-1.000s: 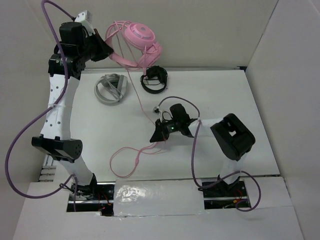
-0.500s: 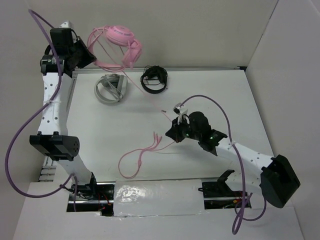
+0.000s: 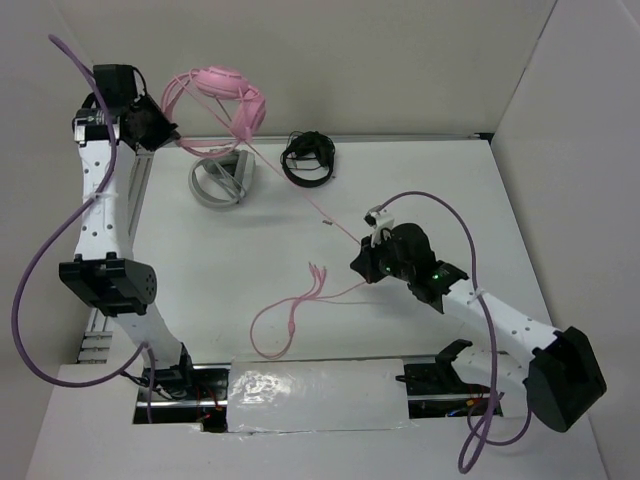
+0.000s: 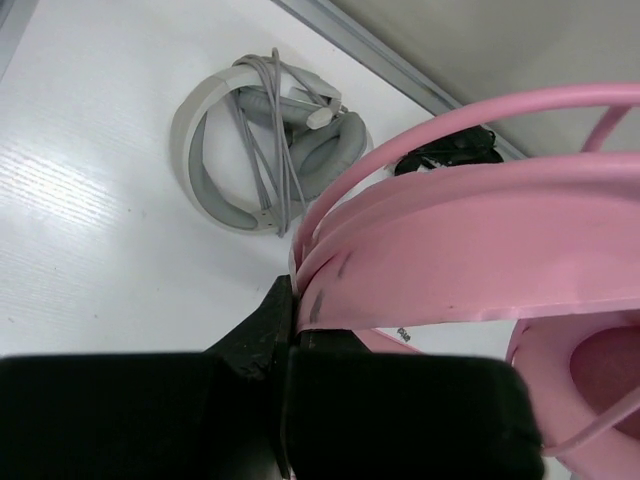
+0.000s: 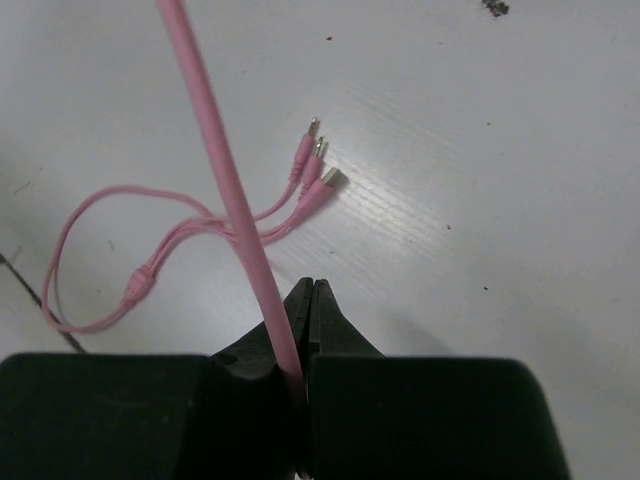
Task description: Wrap the headphones
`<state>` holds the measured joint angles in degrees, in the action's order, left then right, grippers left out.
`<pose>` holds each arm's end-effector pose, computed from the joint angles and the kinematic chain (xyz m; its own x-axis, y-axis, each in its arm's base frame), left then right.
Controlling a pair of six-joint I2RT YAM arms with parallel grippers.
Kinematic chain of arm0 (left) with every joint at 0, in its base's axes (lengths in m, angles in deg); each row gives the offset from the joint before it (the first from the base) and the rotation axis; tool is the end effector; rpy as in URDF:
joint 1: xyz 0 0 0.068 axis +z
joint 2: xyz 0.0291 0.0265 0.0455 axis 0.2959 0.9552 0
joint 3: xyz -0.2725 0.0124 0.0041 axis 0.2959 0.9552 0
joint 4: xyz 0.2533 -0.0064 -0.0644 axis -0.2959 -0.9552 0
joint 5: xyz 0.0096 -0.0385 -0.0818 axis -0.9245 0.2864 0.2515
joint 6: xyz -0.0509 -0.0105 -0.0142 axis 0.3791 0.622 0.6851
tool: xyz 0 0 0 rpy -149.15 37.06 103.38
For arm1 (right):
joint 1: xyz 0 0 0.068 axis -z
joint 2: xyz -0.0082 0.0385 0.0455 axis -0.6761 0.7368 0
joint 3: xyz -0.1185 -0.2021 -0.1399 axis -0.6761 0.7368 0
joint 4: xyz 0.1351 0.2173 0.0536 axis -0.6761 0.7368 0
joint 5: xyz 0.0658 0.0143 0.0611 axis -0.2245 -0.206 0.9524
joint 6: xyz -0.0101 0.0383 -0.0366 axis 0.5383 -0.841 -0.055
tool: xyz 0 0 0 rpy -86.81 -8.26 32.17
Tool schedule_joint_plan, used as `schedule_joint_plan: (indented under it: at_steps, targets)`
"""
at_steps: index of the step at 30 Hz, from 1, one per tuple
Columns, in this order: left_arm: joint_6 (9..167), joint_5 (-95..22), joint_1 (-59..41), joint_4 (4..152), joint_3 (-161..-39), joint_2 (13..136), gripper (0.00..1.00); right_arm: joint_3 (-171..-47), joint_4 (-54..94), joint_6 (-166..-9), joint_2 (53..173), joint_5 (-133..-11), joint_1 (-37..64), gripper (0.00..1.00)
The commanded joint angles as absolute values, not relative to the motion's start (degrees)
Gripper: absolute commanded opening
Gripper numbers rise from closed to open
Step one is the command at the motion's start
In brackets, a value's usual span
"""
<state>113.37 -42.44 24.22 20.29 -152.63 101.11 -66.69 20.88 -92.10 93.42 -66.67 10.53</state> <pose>0.3665 0.0436 0.4633 -0.3751 -0.6567 -0.6543 -0.3937 0.7518 -0.5289 0.1927 0.1298 0.2283 -0.5475 -0.1171 -0.8286 -0.5852 0.7614 0.2791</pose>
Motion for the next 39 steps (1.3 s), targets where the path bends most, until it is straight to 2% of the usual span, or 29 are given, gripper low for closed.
schedule_joint_plan:
  at_steps: [1,9,13,19,22,26,32,36,39]
  targets:
    - [117.0,-46.3,21.9,25.3,-153.9,101.8,0.0,-71.2,26.5,-87.4,89.0,-64.0,7.4,0.0]
    - [115.8,-56.9,15.6,19.9,-153.0,108.2,0.0,-83.1,37.4,-83.0,81.5,-75.9,-2.1,0.0]
    - [114.3,-55.4,15.2,21.8,-148.2,108.1,0.0,-88.9,40.1,-82.8,79.9,-91.6,-3.3,0.0]
    - [112.2,-54.5,13.8,25.3,-143.7,107.4,0.0,-94.3,37.9,-81.4,79.0,-93.9,-3.4,0.0]
    - [112.0,-50.7,15.2,26.2,-143.0,107.4,0.0,-95.4,39.2,-81.4,79.3,-100.2,-3.5,0.0]
    - [112.1,-51.0,15.9,25.8,-143.2,107.3,0.0,-94.5,40.3,-81.8,76.9,-104.6,-3.4,0.0]
    - [111.5,-54.0,13.3,23.0,-146.8,109.9,0.0,-95.2,40.9,-76.9,75.8,-94.3,-3.6,0.0]
    - [108.5,-57.3,8.9,24.4,-145.0,111.3,0.0,-98.4,40.6,-74.7,81.8,-94.8,-3.6,0.0]
    - [108.4,-57.5,7.3,23.3,-145.6,113.2,0.0,-101.3,40.5,-71.9,85.8,-89.7,-3.9,0.0]
